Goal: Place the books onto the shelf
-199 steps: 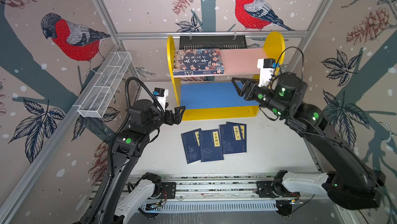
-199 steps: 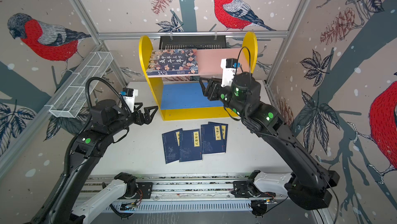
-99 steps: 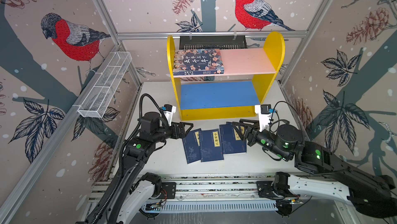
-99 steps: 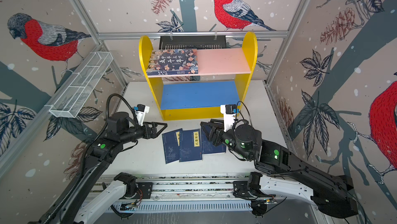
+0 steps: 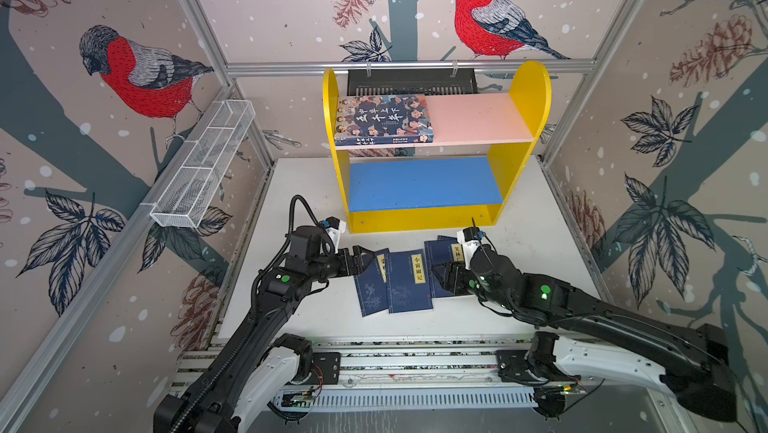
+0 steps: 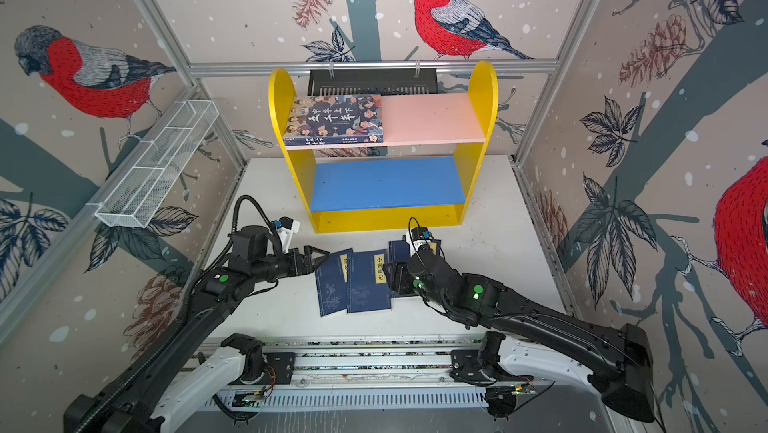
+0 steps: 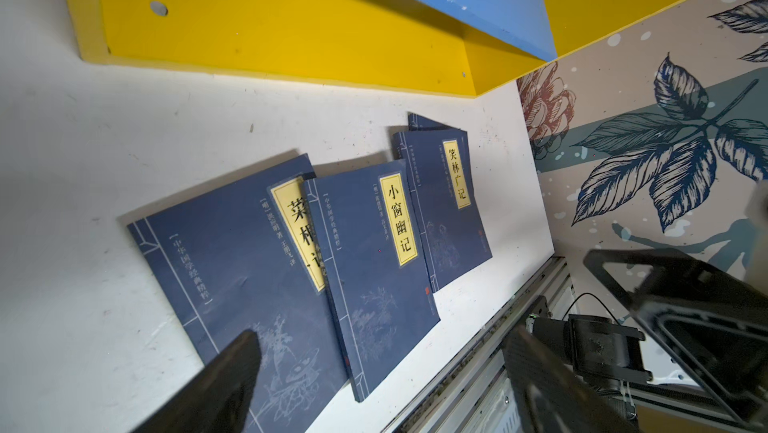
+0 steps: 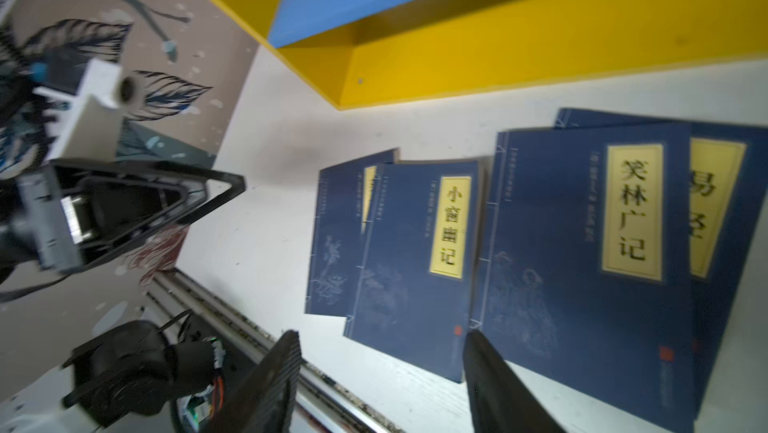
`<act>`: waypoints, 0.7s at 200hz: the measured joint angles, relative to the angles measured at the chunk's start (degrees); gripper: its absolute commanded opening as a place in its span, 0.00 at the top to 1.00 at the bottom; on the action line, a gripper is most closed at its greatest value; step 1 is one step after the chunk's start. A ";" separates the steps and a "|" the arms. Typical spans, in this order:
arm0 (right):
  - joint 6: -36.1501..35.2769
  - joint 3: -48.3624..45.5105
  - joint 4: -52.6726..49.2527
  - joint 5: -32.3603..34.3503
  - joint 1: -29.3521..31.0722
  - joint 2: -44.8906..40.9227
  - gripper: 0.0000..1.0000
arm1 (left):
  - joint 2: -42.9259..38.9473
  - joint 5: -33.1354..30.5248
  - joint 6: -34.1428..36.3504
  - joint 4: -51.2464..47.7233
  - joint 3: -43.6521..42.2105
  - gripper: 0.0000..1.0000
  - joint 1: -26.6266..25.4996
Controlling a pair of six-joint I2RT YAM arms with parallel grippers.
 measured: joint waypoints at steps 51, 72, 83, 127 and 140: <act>1.97 -3.87 6.32 -9.38 -9.66 4.68 0.37 | 8.24 2.19 0.28 3.63 -2.29 0.09 0.00; 0.57 -3.52 8.20 -12.85 -11.37 8.46 0.37 | 11.65 5.11 0.28 6.12 -2.78 0.12 0.00; 0.09 -2.97 9.22 -15.50 -12.39 11.08 0.39 | 12.83 6.45 0.24 7.58 -3.43 0.13 -0.17; -3.06 1.40 10.16 -20.09 -15.19 23.02 0.41 | 14.93 8.13 0.46 11.15 -4.96 0.13 -1.88; -3.89 1.95 10.67 -20.87 -15.41 25.57 0.41 | 14.91 8.11 1.09 12.09 -5.88 0.13 -2.62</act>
